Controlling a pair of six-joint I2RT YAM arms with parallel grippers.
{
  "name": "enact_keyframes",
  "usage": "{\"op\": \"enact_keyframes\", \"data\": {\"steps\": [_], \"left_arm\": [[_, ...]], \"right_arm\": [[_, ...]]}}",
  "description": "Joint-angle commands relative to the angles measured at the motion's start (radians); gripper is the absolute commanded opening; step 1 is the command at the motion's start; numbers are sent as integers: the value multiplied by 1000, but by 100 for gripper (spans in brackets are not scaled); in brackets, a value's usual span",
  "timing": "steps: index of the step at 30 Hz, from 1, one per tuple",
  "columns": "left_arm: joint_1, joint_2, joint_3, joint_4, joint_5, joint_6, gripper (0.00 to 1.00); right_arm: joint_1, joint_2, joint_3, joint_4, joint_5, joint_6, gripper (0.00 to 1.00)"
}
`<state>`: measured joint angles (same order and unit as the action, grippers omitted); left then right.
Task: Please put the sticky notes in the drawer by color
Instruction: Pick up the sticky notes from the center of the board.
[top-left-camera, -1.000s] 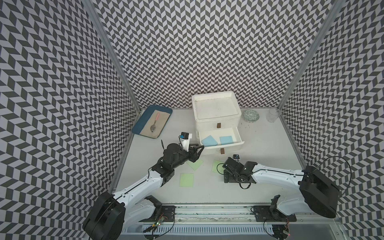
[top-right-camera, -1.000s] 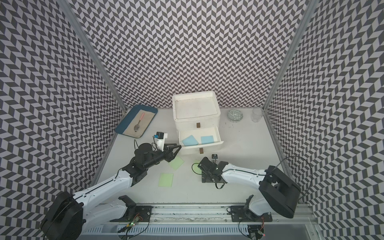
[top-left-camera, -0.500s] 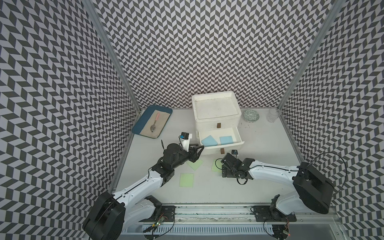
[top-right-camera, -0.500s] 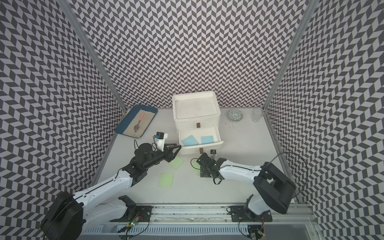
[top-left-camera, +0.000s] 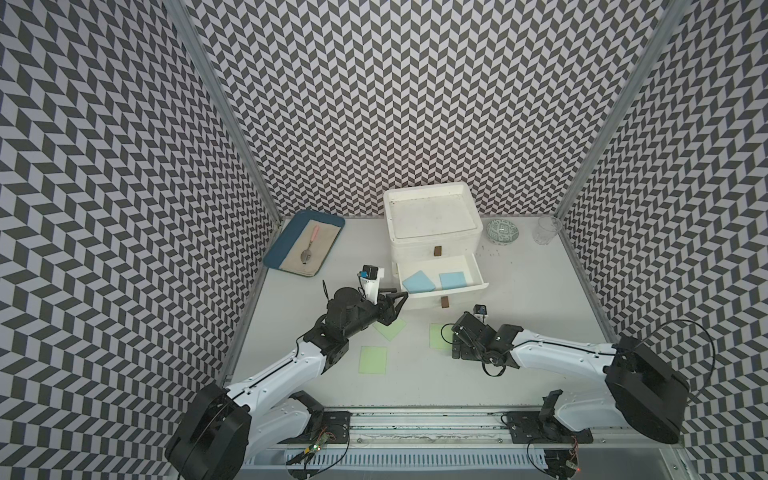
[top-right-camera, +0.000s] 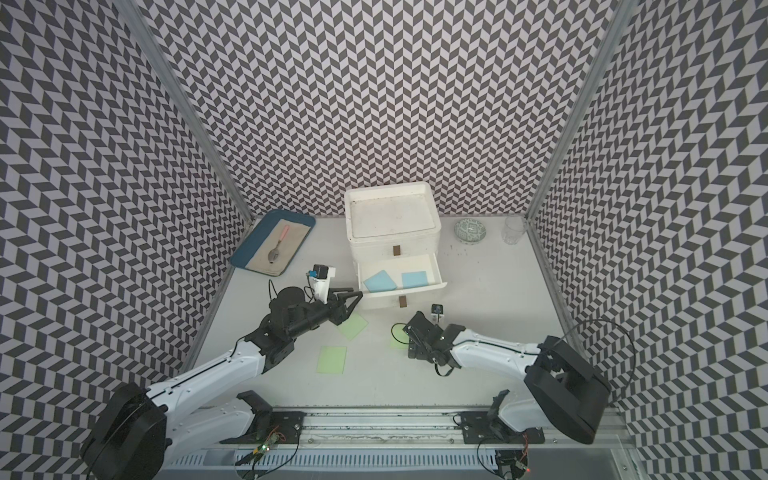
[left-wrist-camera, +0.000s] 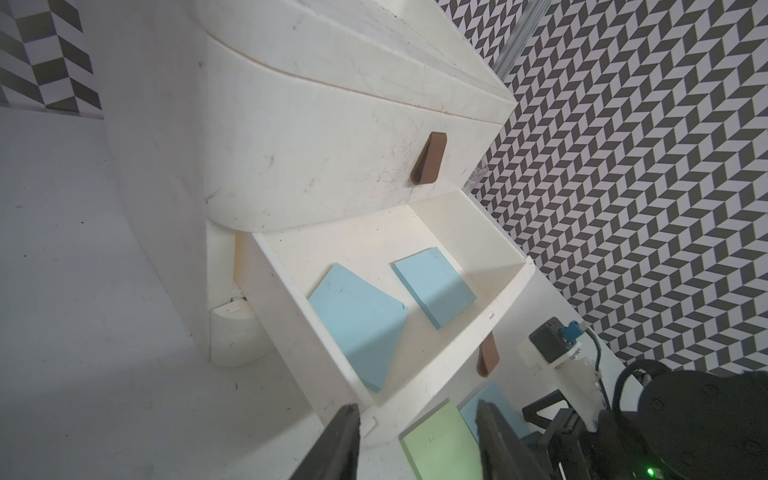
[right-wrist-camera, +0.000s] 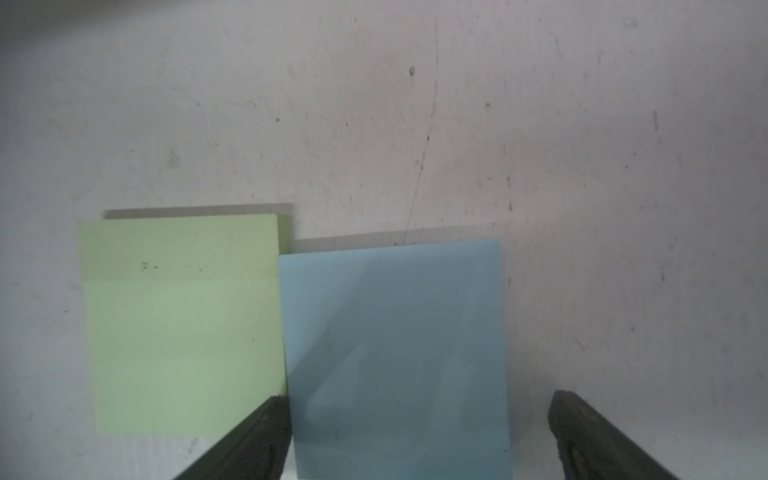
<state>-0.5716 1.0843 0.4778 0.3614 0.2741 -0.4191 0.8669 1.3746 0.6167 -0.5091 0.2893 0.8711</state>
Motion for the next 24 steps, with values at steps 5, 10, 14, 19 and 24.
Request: {"op": "enact_keyframes", "data": {"steps": [5, 10, 14, 19, 24], "left_arm": [[-4, -21, -10, -4, -2, 11, 49], [-5, -27, -11, -8, -6, 13, 49], [-5, -23, -12, -2, 0, 10, 49], [-4, -23, -13, 1, 6, 8, 49], [-4, -27, -12, -3, 5, 9, 49]], "right_arm": [[-3, 80, -17, -44, -37, -33, 99], [-3, 35, -15, -58, -30, -43, 99], [-21, -69, -11, -79, -21, -43, 99], [-27, -127, 16, -100, -16, -50, 99], [-28, -74, 22, -76, -20, -81, 99]]}}
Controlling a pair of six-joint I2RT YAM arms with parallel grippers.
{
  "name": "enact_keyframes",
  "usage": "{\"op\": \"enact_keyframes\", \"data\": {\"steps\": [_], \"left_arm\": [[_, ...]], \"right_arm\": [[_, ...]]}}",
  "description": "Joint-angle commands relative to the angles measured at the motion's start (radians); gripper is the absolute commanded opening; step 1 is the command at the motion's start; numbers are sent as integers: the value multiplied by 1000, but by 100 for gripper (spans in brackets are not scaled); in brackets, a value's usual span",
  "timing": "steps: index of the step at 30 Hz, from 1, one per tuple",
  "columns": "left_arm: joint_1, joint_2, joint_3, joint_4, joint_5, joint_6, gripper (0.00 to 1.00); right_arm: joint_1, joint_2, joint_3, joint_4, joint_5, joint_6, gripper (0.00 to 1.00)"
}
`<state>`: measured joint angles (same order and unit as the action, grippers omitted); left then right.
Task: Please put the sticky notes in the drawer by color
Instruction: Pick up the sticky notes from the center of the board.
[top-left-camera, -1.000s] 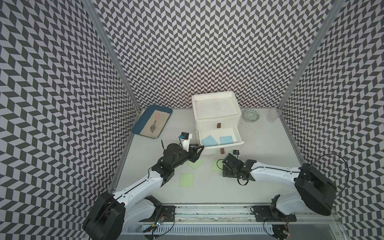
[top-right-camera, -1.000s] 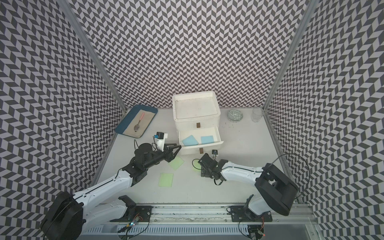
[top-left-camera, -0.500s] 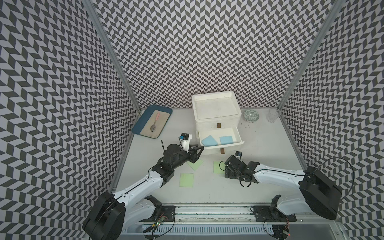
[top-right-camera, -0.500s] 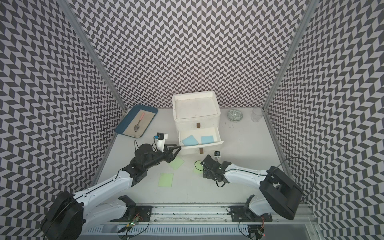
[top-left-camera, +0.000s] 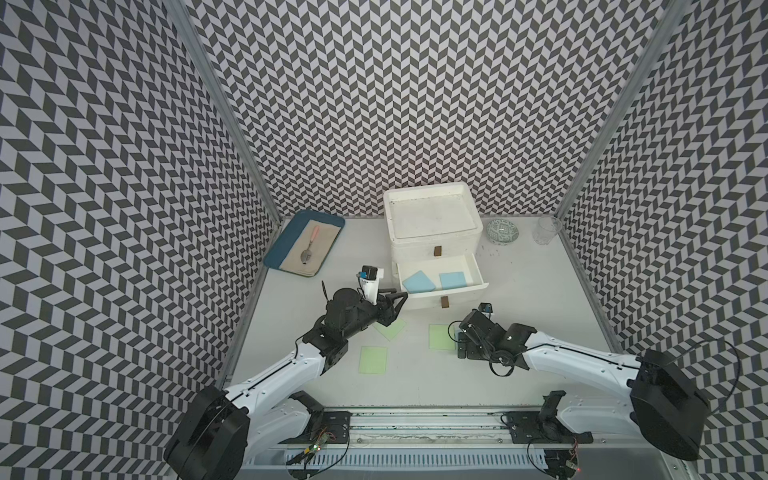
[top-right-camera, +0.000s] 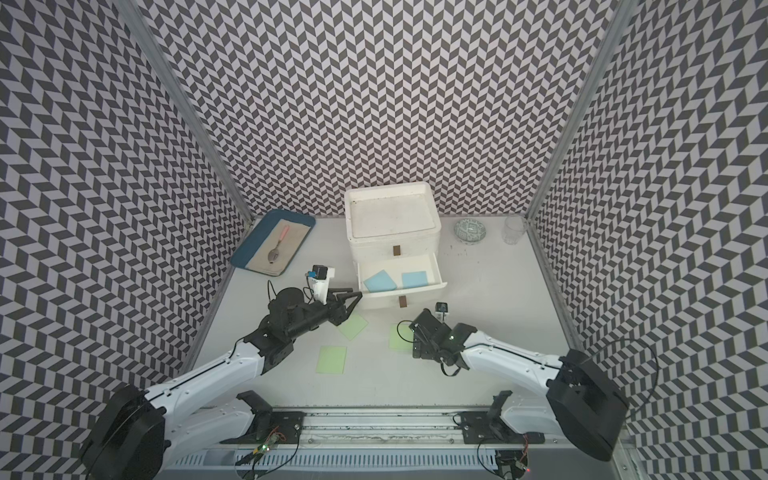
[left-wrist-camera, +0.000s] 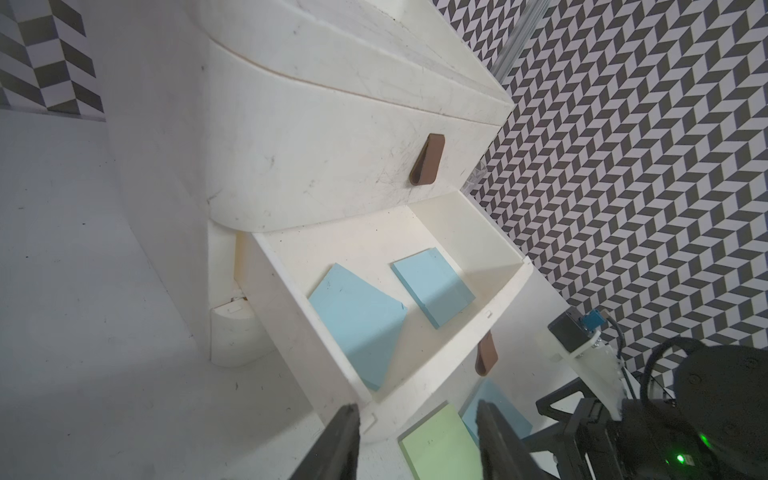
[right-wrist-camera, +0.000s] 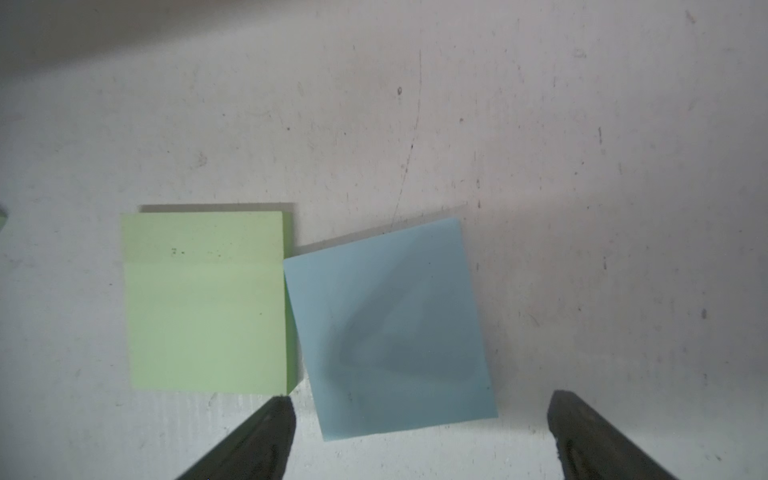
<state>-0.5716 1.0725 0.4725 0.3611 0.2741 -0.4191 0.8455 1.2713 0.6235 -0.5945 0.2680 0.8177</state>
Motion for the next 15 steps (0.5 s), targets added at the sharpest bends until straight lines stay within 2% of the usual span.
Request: {"op": "enact_keyframes", "data": {"steps": [1, 11, 13, 15], "left_arm": [[-4, -17, -7, -3, 1, 11, 49], [-3, -19, -6, -9, -7, 13, 49], [-4, -17, -7, -8, -8, 13, 49], [-4, -14, -6, -7, -7, 13, 49]], "right_arm": [[-7, 45, 12, 19, -3, -37, 99], [-6, 149, 1, 90, -60, -95, 99], [-7, 144, -5, 84, -56, -92, 97], [-6, 132, -14, 86, -62, -91, 89]]}}
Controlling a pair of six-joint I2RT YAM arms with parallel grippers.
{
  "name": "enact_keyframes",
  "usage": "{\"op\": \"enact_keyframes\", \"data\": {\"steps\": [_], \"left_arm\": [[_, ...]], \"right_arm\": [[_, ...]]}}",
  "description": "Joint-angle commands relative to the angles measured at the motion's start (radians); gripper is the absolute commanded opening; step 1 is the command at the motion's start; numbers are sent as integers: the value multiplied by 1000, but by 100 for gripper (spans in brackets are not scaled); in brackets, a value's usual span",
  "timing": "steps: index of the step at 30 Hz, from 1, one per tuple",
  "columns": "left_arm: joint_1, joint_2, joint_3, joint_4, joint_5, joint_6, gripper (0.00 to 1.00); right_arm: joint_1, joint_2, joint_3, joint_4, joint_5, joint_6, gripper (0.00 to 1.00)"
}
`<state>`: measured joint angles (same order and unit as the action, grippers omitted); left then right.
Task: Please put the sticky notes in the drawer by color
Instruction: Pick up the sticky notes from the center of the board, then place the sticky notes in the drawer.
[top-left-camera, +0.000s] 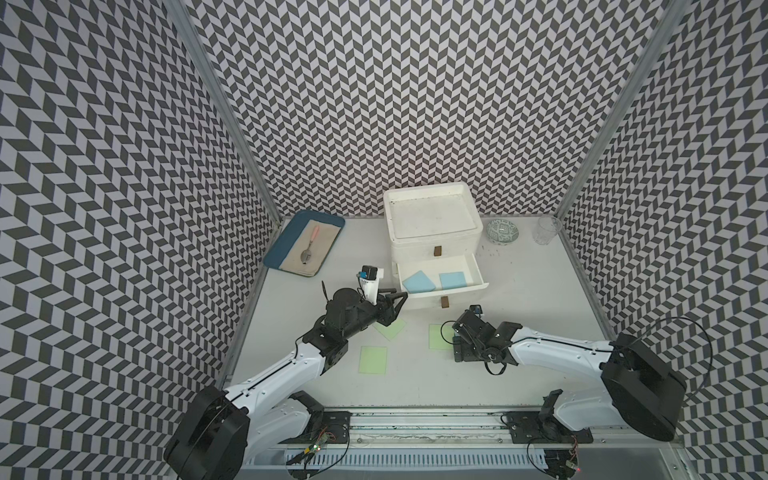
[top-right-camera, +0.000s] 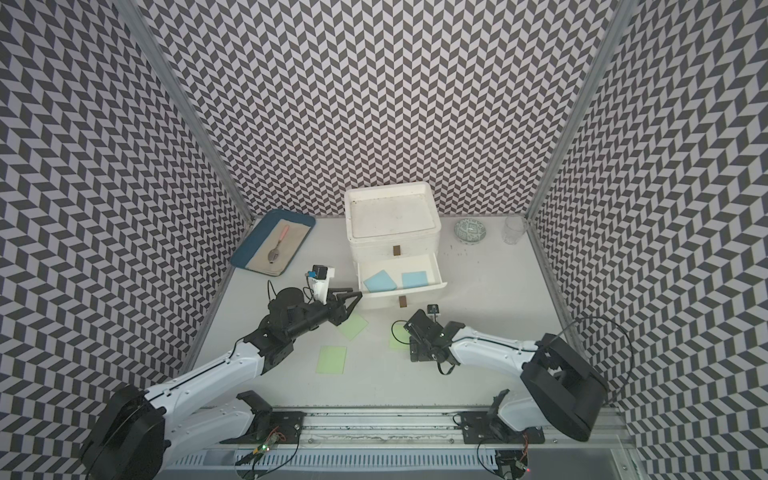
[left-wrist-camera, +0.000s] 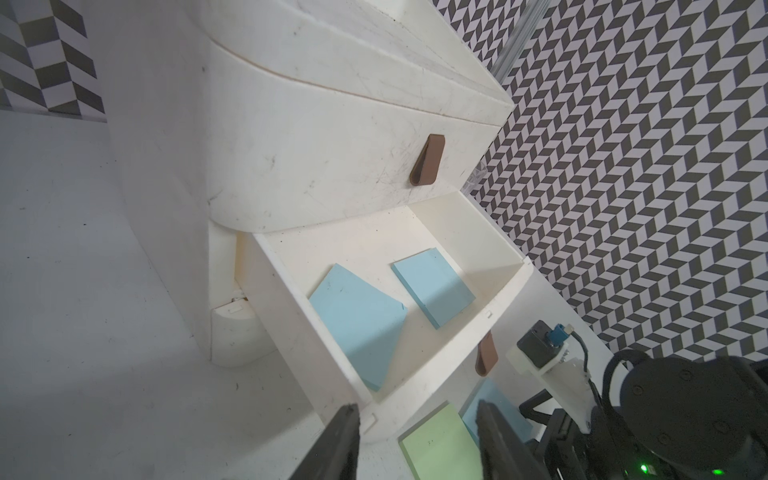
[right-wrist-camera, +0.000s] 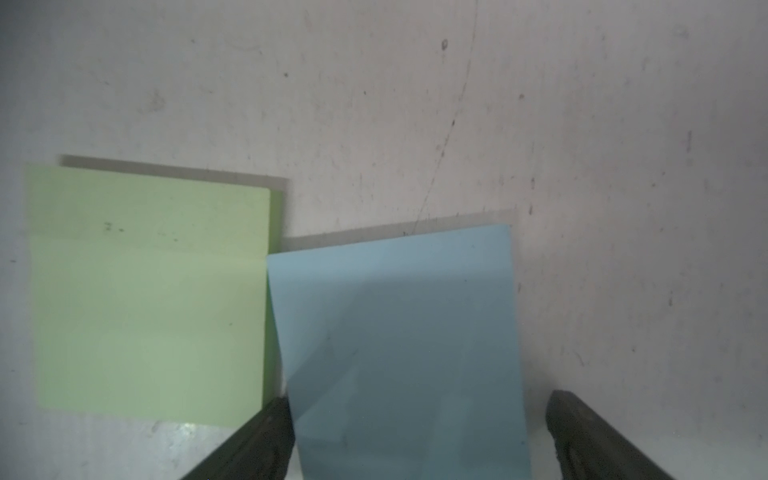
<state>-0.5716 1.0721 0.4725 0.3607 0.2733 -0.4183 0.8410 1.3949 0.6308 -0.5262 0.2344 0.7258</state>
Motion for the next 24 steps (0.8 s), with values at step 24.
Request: {"op": "enact_keyframes", "data": {"steps": [24], "left_arm": [[-3, 1, -6, 6, 14, 4, 49]], "right_arm": [[91, -402, 201, -95, -16, -57, 71]]}}
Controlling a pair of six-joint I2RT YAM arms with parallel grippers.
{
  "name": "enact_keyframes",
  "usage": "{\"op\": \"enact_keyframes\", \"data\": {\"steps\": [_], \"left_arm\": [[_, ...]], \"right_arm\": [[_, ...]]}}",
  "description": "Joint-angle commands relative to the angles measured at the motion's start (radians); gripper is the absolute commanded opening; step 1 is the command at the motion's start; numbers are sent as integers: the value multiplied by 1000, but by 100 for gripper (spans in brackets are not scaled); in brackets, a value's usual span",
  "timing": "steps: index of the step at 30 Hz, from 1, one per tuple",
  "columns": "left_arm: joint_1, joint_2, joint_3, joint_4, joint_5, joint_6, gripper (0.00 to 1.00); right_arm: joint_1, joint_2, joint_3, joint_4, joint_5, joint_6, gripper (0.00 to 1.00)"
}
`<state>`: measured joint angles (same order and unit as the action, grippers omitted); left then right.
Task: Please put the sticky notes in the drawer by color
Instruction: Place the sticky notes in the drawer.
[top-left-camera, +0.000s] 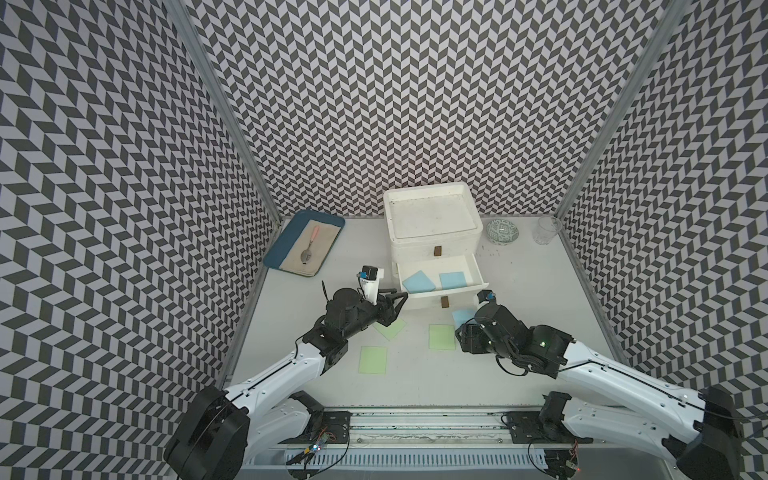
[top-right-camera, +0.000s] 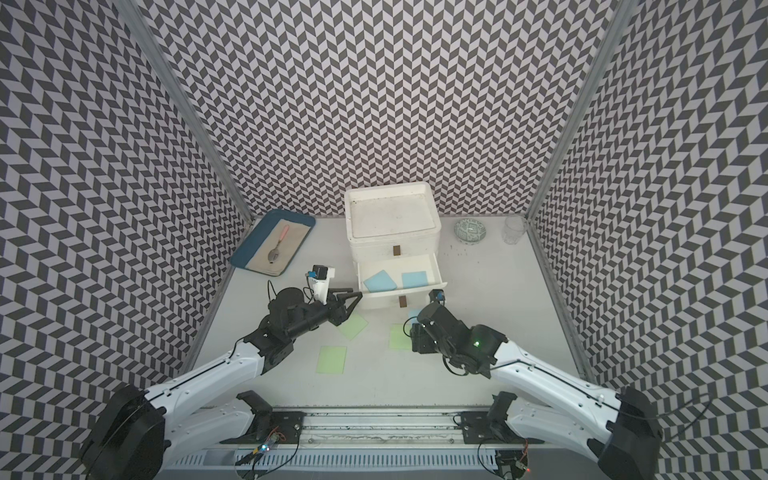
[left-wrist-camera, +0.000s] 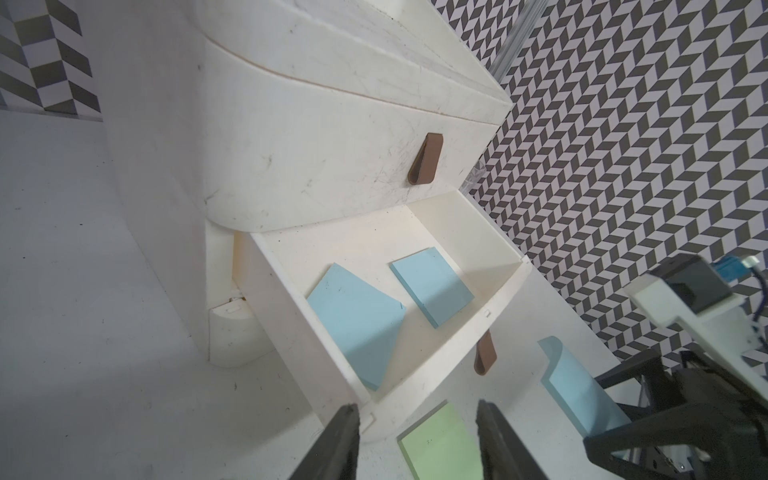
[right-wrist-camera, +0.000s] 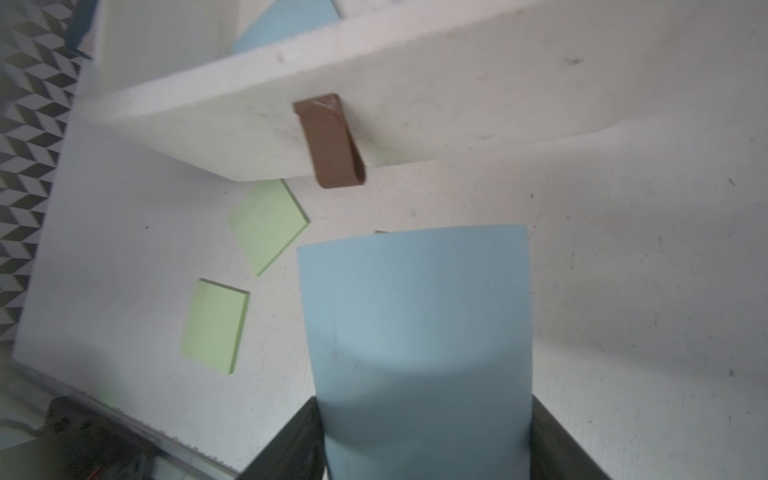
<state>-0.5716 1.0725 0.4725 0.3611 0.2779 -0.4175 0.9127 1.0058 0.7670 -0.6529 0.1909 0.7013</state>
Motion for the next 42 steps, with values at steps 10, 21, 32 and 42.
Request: {"op": "enact_keyframes", "data": {"steps": [10, 21, 32, 42], "left_arm": [[-4, 14, -2, -2, -2, 9, 49], [-4, 18, 1, -14, -28, 20, 49], [-4, 17, 2, -16, -38, 20, 49], [9, 74, 30, -43, -114, 34, 49]], "right_arm": [[-95, 312, 389, 125, 173, -214, 76], [-148, 560, 525, 178, 152, -324, 77], [-166, 596, 558, 140, 79, -333, 88], [-153, 322, 260, 277, 32, -331, 88]]}}
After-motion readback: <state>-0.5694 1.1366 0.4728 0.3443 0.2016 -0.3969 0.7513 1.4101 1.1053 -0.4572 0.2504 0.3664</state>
